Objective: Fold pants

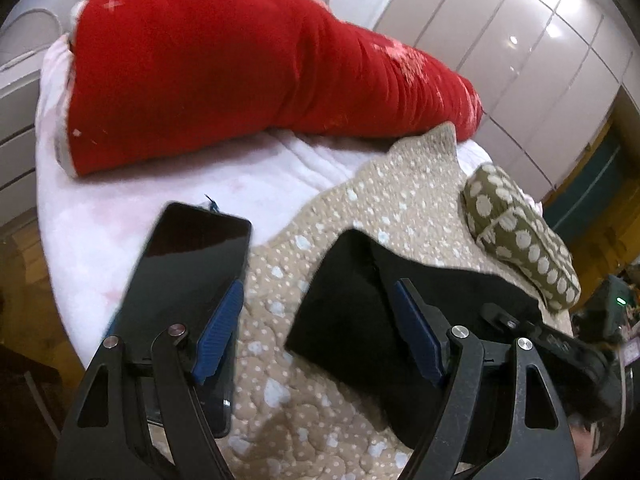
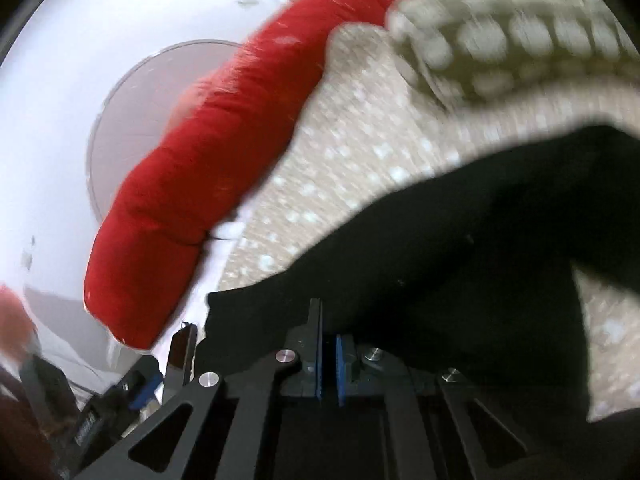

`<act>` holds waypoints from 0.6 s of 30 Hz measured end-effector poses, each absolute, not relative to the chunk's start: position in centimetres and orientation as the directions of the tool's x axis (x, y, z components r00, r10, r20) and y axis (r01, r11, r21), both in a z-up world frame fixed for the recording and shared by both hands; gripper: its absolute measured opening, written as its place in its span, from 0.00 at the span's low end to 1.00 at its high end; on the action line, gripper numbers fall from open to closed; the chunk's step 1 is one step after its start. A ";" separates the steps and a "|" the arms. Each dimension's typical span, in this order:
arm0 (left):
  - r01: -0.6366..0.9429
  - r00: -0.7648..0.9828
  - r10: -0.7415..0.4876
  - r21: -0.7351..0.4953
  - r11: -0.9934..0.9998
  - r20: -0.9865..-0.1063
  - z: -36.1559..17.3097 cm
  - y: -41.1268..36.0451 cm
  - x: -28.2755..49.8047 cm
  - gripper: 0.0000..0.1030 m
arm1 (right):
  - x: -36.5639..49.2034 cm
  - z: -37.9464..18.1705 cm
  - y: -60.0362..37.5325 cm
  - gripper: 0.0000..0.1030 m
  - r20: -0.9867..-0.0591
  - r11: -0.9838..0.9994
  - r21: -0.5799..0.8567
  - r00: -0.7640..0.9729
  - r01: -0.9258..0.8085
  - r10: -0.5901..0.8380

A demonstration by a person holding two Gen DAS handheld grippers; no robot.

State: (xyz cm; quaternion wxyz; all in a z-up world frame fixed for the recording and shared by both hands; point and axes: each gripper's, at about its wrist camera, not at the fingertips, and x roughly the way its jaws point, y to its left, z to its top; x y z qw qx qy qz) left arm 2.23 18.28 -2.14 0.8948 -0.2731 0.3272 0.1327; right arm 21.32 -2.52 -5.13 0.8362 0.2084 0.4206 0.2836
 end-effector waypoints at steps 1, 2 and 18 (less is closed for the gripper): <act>-0.422 0.756 0.068 -0.404 0.812 -0.651 -1.9 18.5 2.0 0.75 | 20.1 -4.0 -2.2 0.04 -0.577 0.764 0.548 0.508 -0.340 0.640; -0.429 0.764 0.080 -0.410 0.805 -0.640 -1.6 18.8 1.7 0.75 | 18.7 -3.1 -1.9 0.04 -0.569 0.768 0.525 0.520 -0.366 0.637; -0.421 0.770 0.087 -0.400 0.814 -0.633 -0.5 18.0 0.7 0.75 | 7.1 -4.2 -0.8 0.30 -0.594 0.734 0.483 0.436 -0.478 0.676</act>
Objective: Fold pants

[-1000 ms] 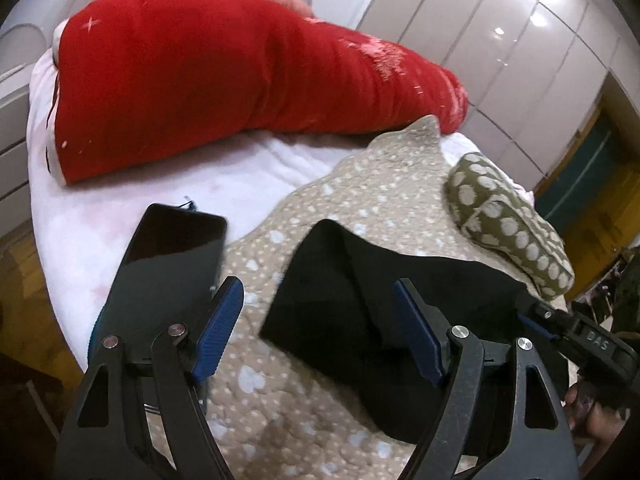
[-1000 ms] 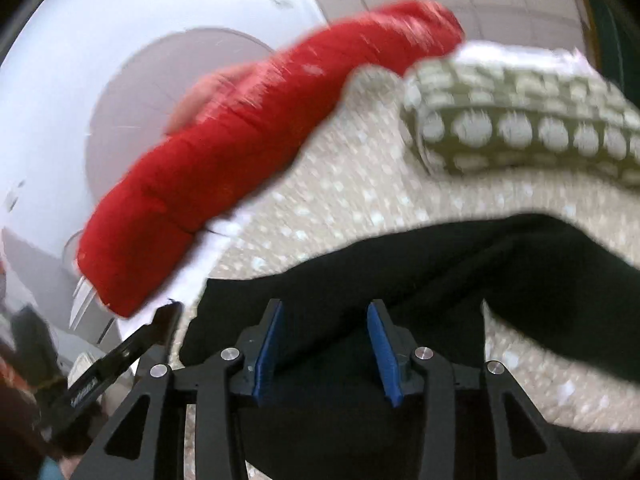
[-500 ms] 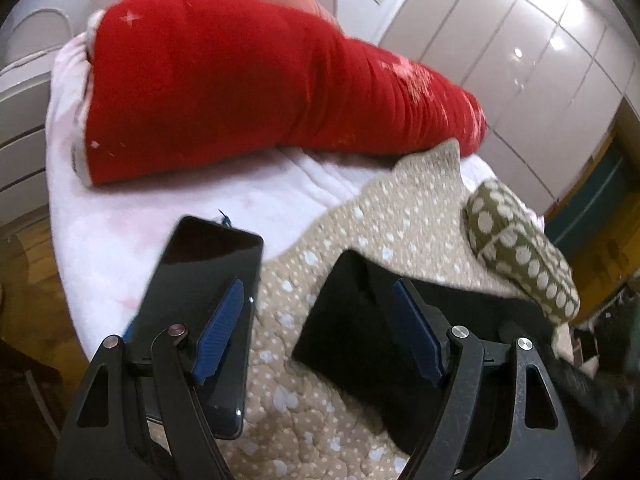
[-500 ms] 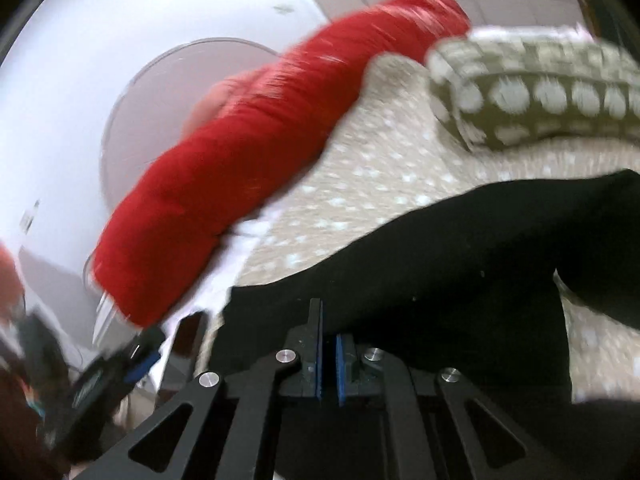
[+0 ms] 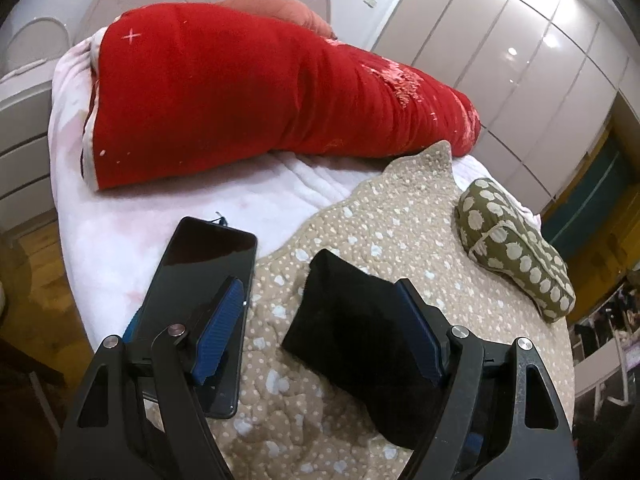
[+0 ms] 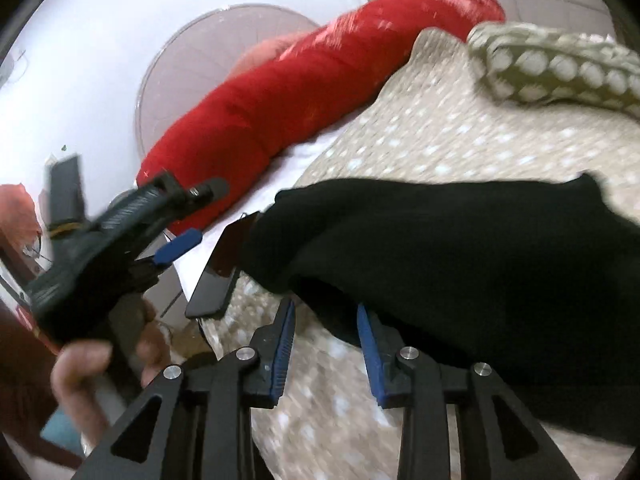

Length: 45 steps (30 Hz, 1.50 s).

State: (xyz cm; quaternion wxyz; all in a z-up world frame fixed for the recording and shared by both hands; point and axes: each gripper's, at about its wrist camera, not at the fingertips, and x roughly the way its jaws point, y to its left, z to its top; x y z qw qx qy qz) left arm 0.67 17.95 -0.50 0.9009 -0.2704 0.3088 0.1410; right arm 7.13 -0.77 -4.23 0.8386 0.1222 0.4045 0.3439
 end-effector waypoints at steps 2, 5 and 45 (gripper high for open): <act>-0.445 0.763 0.102 -0.404 0.799 -0.639 -0.8 18.6 0.6 0.75 | 6.4 -3.1 -1.9 0.30 -0.599 0.745 0.440 0.454 -0.502 0.660; -0.476 0.756 0.119 -0.415 0.775 -0.644 -1.1 19.5 0.3 0.75 | 6.3 -1.3 -1.4 0.30 -0.584 0.744 0.359 0.486 -0.564 0.651; -0.549 0.743 0.187 -0.424 0.720 -0.643 -2.0 22.0 0.0 0.75 | 13.1 -5.0 5.8 0.17 -0.641 0.593 0.420 0.238 -0.687 0.730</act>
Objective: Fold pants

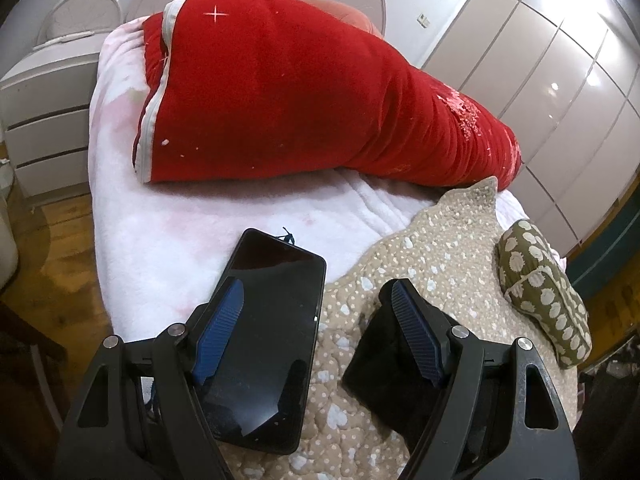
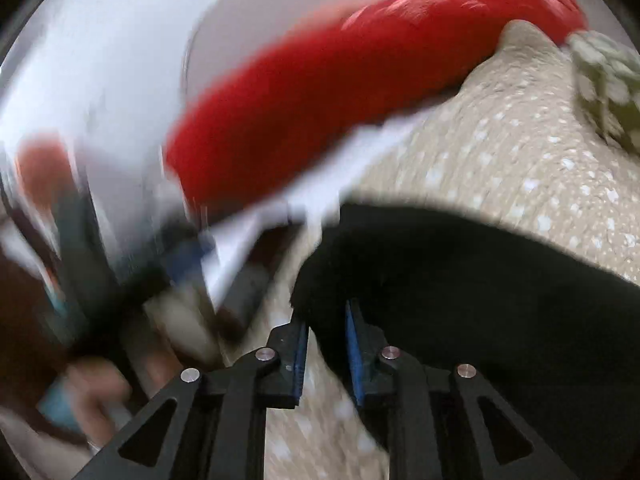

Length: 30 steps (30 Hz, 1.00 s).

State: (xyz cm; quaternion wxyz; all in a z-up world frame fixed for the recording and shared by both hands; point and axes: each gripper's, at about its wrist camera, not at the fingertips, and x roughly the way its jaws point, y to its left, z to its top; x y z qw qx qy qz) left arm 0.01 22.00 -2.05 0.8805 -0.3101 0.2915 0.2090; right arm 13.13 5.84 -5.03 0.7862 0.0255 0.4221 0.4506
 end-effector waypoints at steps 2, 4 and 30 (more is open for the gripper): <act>-0.547 0.745 0.193 -0.419 0.725 -0.639 -1.9 21.7 -0.1 0.75 | 12.0 -4.8 5.2 0.18 -0.640 0.597 0.376 0.267 -0.709 0.720; -0.545 0.745 0.190 -0.419 0.727 -0.639 -1.9 21.5 -0.1 0.75 | 11.7 -4.2 3.4 0.23 -0.600 0.584 0.429 0.266 -0.690 0.755; -0.563 0.743 0.225 -0.408 0.718 -0.630 -1.7 22.1 -0.5 0.75 | 10.9 -5.1 6.1 0.37 -0.681 0.642 0.249 0.340 -0.725 0.648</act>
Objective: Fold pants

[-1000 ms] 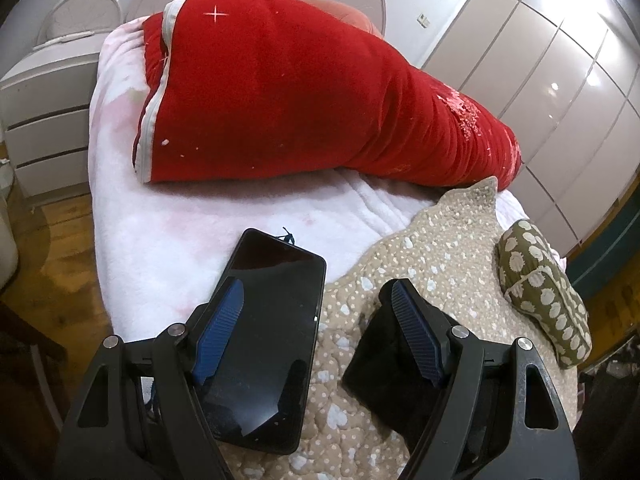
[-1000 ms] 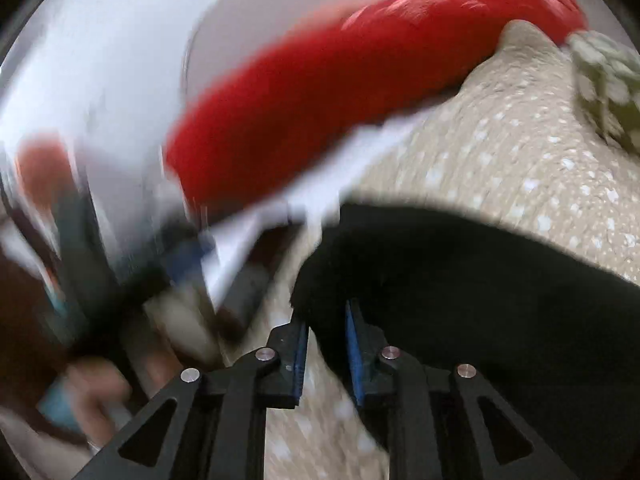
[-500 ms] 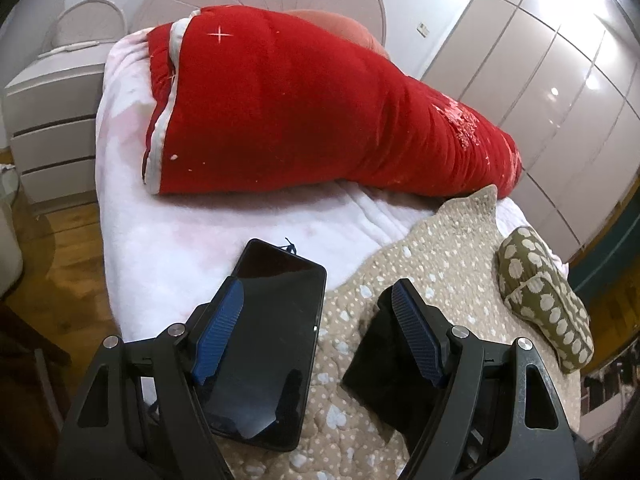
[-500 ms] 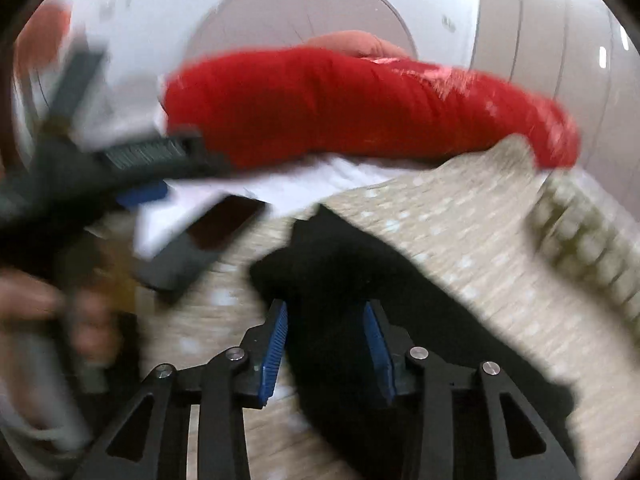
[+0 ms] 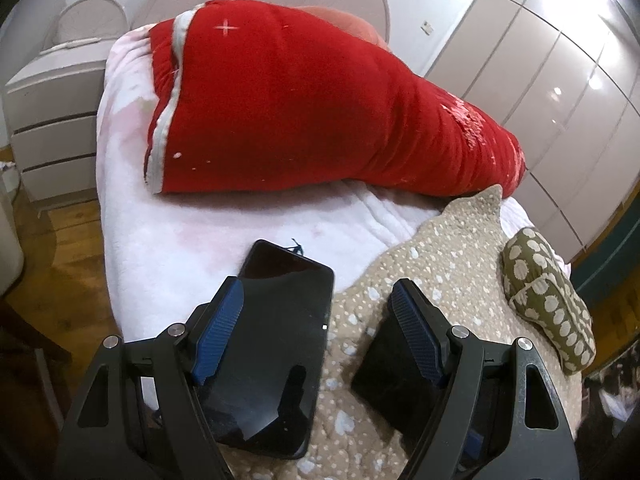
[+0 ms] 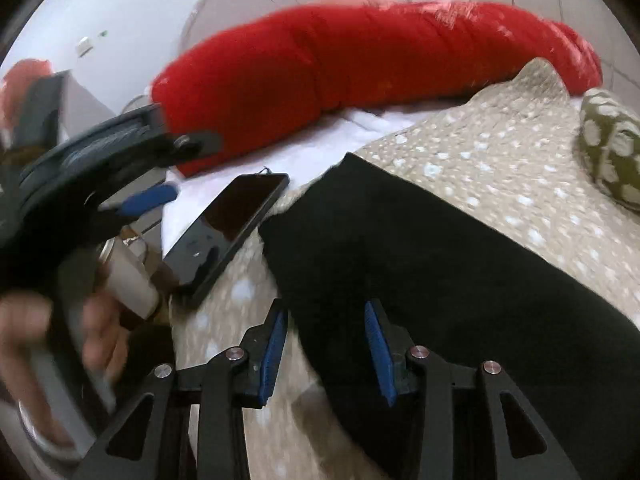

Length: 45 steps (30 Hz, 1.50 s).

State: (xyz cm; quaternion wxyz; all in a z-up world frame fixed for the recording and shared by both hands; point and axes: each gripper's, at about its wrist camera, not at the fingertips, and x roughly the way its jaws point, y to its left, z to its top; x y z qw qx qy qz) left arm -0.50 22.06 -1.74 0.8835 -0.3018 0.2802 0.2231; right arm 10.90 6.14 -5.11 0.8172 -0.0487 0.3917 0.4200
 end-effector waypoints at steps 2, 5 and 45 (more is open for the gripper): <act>-0.553 0.749 0.227 -0.398 0.732 -0.623 -1.4 21.3 -0.5 0.75 | 10.6 -4.4 2.9 0.37 -0.643 0.671 0.306 0.373 -0.675 0.669; -0.511 0.759 0.201 -0.377 0.772 -0.619 -1.0 19.5 -0.1 0.75 | 10.9 -3.2 -4.1 0.38 -0.601 0.795 0.299 0.544 -0.528 0.586; -0.285 0.716 0.028 -0.255 0.924 -0.698 -1.5 8.4 0.5 0.77 | 6.1 -7.9 -8.3 0.16 -0.677 0.850 0.012 0.622 -0.526 0.394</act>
